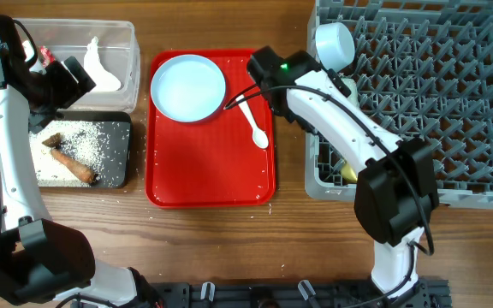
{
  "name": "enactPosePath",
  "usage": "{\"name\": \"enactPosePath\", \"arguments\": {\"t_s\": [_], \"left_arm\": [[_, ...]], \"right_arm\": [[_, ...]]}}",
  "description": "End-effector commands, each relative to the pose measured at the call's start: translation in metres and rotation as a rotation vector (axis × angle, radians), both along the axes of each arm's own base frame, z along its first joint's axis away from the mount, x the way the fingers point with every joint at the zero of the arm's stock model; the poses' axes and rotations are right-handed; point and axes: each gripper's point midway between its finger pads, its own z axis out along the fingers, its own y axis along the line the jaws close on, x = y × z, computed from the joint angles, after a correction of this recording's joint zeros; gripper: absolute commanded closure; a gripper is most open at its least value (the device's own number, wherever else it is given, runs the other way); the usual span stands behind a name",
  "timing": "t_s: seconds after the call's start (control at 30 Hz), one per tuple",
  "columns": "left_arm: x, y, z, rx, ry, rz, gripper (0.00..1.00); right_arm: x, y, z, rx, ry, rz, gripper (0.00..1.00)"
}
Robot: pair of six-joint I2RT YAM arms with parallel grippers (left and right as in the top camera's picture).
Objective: Sort waste into correct bins and load items into the dishwasher rack
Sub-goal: 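Grasp the edge of the light-blue plate with the right gripper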
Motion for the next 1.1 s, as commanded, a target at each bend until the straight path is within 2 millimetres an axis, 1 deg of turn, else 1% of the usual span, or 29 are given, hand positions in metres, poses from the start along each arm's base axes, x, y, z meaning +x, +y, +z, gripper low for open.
{"name": "enactPosePath", "arguments": {"t_s": [0.0, 0.03, 0.1, 0.13, 0.17, 0.2, 0.27, 0.33, 0.4, 0.43, 0.47, 0.5, 0.53, 0.57, 0.6, 0.67, 0.73, 0.77, 0.87, 0.9, 0.97, 1.0, 1.03, 1.07], "left_arm": [[0.001, 0.002, 0.005, 0.007, -0.014, 0.006, 0.00], [0.001, 0.002, 0.005, 0.007, -0.014, 0.006, 0.00], [0.001, 0.002, 0.005, 0.007, -0.014, 0.006, 0.00], [0.001, 0.002, 0.005, 0.007, -0.014, 0.006, 0.00], [0.001, 0.002, 0.005, 0.007, -0.014, 0.006, 0.00], [0.001, 0.002, 0.005, 0.007, -0.014, 0.006, 0.00], [0.001, 0.002, 0.005, 0.007, -0.014, 0.006, 0.01], [0.001, 0.002, 0.005, 0.007, -0.014, 0.006, 0.00], [0.001, 0.002, 0.005, 0.007, -0.014, 0.006, 0.00], [0.001, 0.002, 0.005, 0.007, -0.014, 0.006, 0.00], [0.001, 0.002, 0.005, 0.007, -0.014, 0.006, 0.00], [0.001, 0.002, 0.005, 0.007, -0.014, 0.006, 0.00], [0.001, 0.002, 0.005, 0.007, -0.014, 0.006, 0.00], [0.001, 0.002, 0.005, 0.007, -0.014, 0.006, 0.00], [0.001, 0.002, 0.005, 0.007, -0.014, 0.006, 0.00], [0.001, 0.002, 0.005, 0.007, -0.014, 0.006, 0.00], [0.001, 0.002, 0.005, 0.007, -0.014, 0.006, 0.00], [0.001, 0.002, 0.005, 0.007, -0.014, 0.006, 0.00], [0.001, 0.002, 0.005, 0.007, -0.014, 0.006, 0.00], [0.001, 0.002, 0.005, 0.007, -0.014, 0.006, 0.00], [0.001, 0.002, 0.005, 0.007, -0.014, 0.006, 0.00], [0.001, 0.002, 0.005, 0.007, -0.014, 0.006, 0.00], [0.001, 0.002, 0.005, 0.007, -0.014, 0.006, 0.00], [0.001, 0.002, 0.005, 0.007, -0.014, 0.006, 0.00]], "right_arm": [[-0.006, 0.005, -0.013, 0.008, 0.050, 0.001, 0.13], [-0.006, 0.006, -0.012, 0.017, 0.050, -0.002, 0.10], [-0.006, 0.015, -0.009, 0.085, 0.049, -0.009, 0.07], [-0.005, 0.025, -0.008, 0.150, 0.056, -0.011, 0.00], [-0.005, 0.037, -0.007, 0.234, 0.064, -0.013, 0.00], [-0.005, 0.057, -0.008, 0.356, 0.084, -0.012, 0.00], [-0.003, 0.090, -0.006, 0.539, 0.109, 0.007, 0.00], [0.005, 0.145, -0.001, 0.820, 0.132, 0.078, 0.00], [0.022, 0.196, 0.011, 1.072, 0.097, 0.158, 0.01], [0.036, 0.215, 0.018, 1.183, 0.034, 0.144, 0.13], [0.051, 0.224, 0.021, 1.260, -0.039, 0.088, 0.28], [0.060, 0.230, 0.021, 1.302, -0.079, 0.066, 0.34], [0.072, 0.237, 0.017, 1.347, -0.125, 0.044, 0.38], [0.079, 0.241, 0.011, 1.361, -0.152, 0.024, 0.40], [0.085, 0.241, -0.005, 1.358, -0.171, -0.033, 0.41], [0.087, 0.241, -0.033, 1.344, -0.150, -0.103, 0.42], [0.084, 0.241, -0.067, 1.319, -0.107, -0.163, 0.42], [0.081, 0.240, -0.088, 1.302, -0.082, -0.204, 0.44], [0.075, 0.239, -0.127, 1.278, -0.045, -0.310, 0.51], [0.075, 0.238, -0.134, 1.275, -0.041, -0.325, 0.56], [0.075, 0.238, -0.138, 1.275, -0.040, -0.337, 0.71], [0.074, 0.238, -0.138, 1.278, -0.040, -0.349, 0.80], [0.072, 0.241, -0.138, 1.292, -0.021, -0.348, 0.93], [0.071, 0.241, -0.139, 1.289, -0.018, -0.354, 0.96]]}}
